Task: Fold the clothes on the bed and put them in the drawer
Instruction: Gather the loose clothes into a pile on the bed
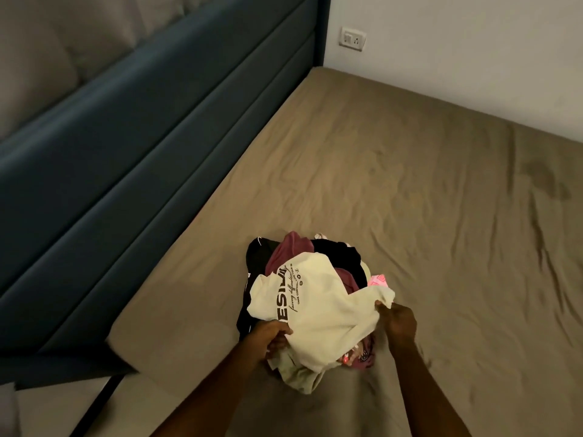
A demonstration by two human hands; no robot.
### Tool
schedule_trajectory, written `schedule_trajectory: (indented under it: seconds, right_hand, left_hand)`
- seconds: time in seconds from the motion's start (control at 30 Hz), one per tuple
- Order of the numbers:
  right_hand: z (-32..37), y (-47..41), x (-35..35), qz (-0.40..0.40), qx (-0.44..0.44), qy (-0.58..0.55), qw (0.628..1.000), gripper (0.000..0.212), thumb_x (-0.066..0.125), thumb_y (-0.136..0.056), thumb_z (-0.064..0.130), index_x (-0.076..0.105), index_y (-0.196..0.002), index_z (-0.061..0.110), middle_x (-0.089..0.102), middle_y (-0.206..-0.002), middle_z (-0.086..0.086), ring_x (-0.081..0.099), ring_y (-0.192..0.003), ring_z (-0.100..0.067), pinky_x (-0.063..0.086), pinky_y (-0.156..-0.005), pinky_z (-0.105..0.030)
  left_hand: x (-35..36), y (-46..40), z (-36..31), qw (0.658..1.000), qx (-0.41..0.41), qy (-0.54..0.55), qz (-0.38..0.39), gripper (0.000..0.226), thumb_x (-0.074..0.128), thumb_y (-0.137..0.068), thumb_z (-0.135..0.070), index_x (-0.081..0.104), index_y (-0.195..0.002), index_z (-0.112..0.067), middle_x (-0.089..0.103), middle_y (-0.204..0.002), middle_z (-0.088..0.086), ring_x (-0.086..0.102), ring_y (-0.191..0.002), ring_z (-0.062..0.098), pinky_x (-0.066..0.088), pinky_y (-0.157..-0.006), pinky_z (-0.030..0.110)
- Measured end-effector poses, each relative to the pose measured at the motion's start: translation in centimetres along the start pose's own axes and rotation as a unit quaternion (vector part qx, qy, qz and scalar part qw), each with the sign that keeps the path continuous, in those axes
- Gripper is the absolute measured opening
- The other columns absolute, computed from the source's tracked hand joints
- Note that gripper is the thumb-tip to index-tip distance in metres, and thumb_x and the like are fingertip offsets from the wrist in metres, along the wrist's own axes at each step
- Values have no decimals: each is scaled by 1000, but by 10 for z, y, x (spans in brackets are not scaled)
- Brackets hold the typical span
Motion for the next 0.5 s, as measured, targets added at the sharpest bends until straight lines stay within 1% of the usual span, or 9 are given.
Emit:
schedule_trajectory:
  seconds: [0.07, 0.13, 0.17, 0.2, 0.23, 0.3, 0.37, 0.43, 0.5]
  right_hand:
    - [10, 14, -18, -31, -4, -75, 997, 33, 75, -88, 31, 63, -62, 14, 59, -51, -1, 55, -65, -28, 40, -61, -35]
    - [23, 31, -32, -42, 21, -201, 979, 14, 73, -91, 10, 73, -78, 16, 66, -58, 3, 58, -71, -28, 47, -68, -39]
    - [30, 39, -35, -32, 55, -271, 960, 10, 69, -91, 4, 74, -87, 12, 68, -64, -1, 60, -70, -27, 50, -68, -40]
    - [37, 50, -31, 2, 96, -356, 929, 11, 63, -92, 1, 72, -96, 7, 70, -69, -5, 64, -67, -25, 54, -65, -37]
    - [48, 63, -27, 44, 136, -443, 885, 16, 57, -94, -1, 68, -103, 4, 74, -73, -8, 69, -65, -23, 57, -63, -34]
    - [80, 88, -24, 114, 165, -551, 810, 26, 43, -95, -2, 64, -110, 2, 77, -83, -12, 75, -68, -23, 61, -60, -30]
    - [104, 102, -29, 151, 157, -598, 771, 33, 37, -94, -4, 63, -115, 0, 77, -92, -17, 77, -75, -26, 63, -61, -34]
    - [126, 108, -40, 167, 135, -610, 763, 34, 40, -90, -7, 61, -117, -2, 76, -97, -19, 76, -78, -27, 63, -64, -37]
    - [148, 109, -53, 174, 109, -625, 753, 36, 48, -82, -10, 61, -113, 2, 74, -99, -18, 76, -80, -28, 64, -64, -40]
  left_hand:
    - [-11, 13, -15, 999, 19, 36, -2, 13, 71, -77, -9, 68, -88, -4, 66, -67, 7, 65, -74, 26, 59, -84, 43]
    - [-13, 34, -41, 992, 65, 107, 20, 15, 62, -78, -8, 66, -92, -5, 68, -81, 10, 65, -85, 30, 57, -86, 47]
    - [-12, 47, -55, 986, 85, 140, 36, 14, 57, -79, -8, 64, -90, -8, 68, -85, 10, 64, -87, 31, 53, -83, 45]
    - [-10, 58, -71, 977, 106, 176, 51, 16, 53, -78, -7, 63, -90, -9, 69, -88, 11, 63, -89, 32, 51, -82, 44]
    - [-7, 72, -88, 967, 127, 210, 69, 19, 52, -75, -6, 64, -89, -9, 70, -93, 14, 63, -89, 34, 50, -82, 43]
    - [-5, 104, -122, 942, 174, 271, 89, 15, 54, -67, -6, 62, -79, -11, 69, -93, 15, 65, -81, 33, 51, -77, 41]
    - [-8, 135, -151, 929, 211, 293, 80, 8, 55, -70, -7, 62, -70, -11, 70, -82, 12, 66, -71, 30, 53, -72, 35]
    - [-9, 169, -183, 917, 250, 300, 79, 24, 46, -82, -3, 65, -67, -8, 71, -74, 11, 66, -69, 28, 54, -67, 31]
    - [-6, 201, -216, 904, 291, 300, 88, 21, 45, -86, -2, 61, -74, -8, 70, -70, 9, 63, -70, 25, 53, -67, 31]
Point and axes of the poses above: each hand's wrist, its own y-axis away from the middle knuckle, its own x-axis out of the palm, z = x × y, the point moved 10 cm from there along -y, towards the middle knuckle
